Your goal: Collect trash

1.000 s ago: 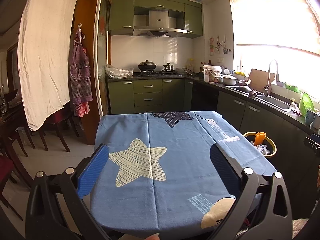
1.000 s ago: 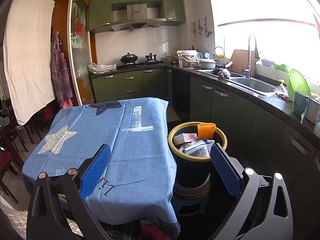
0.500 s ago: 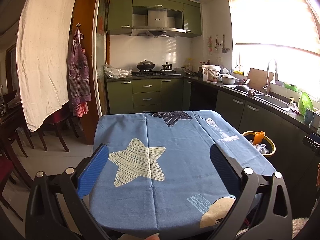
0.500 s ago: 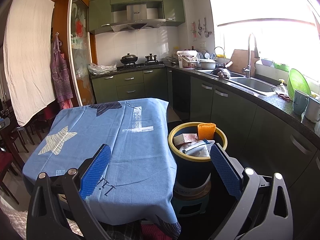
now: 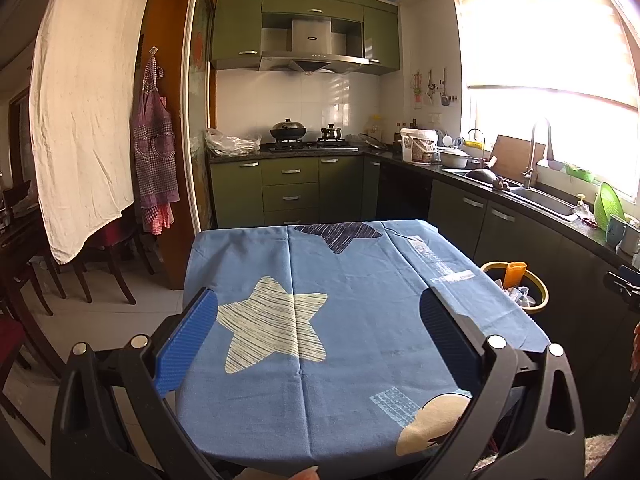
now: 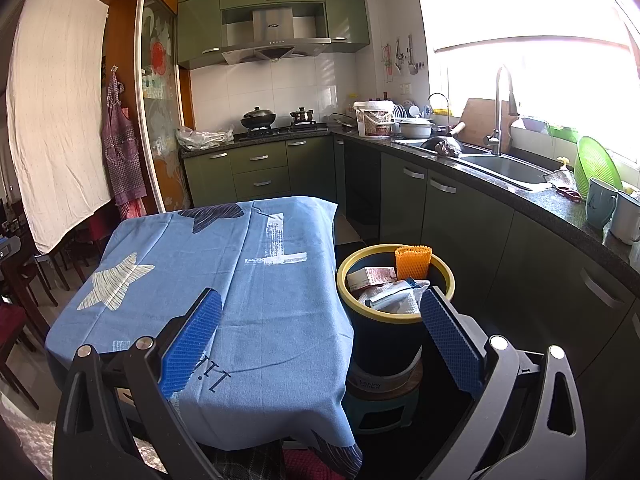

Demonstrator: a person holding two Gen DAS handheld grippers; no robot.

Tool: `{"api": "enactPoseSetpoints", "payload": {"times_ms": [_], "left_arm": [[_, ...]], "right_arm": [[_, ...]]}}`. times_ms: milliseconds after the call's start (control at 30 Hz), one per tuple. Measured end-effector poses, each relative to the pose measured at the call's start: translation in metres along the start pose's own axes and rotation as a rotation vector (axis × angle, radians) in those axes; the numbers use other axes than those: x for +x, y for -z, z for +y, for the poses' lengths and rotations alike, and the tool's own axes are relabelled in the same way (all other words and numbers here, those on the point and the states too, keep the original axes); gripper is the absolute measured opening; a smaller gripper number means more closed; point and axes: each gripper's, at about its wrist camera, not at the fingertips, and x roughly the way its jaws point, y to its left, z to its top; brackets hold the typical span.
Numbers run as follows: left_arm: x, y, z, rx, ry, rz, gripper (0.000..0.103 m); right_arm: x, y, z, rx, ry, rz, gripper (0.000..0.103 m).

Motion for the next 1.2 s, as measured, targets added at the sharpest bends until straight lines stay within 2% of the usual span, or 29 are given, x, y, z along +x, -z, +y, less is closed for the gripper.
{"api": "enactPoseSetpoints", "payload": {"times_ms": [500, 900, 1200], "left_arm": [[0.005, 0.001, 0.0, 0.005, 0.027, 0.013, 0.096], [0.027, -0.004, -0.005, -0.004, 0.123, 0.061, 0.096], [0.049, -0.007, -0.013, -0.01, 0.142, 0.094, 0.096]], "right_arm": [[0.0, 0.003, 0.003, 0.004, -0.001, 0.004, 0.098], [0.009, 0.007, 0.007, 0.011, -0.007, 0.023, 0.098], [0.02, 0.008, 0.007, 0.014, -0.006, 0.046, 0.098]]}}
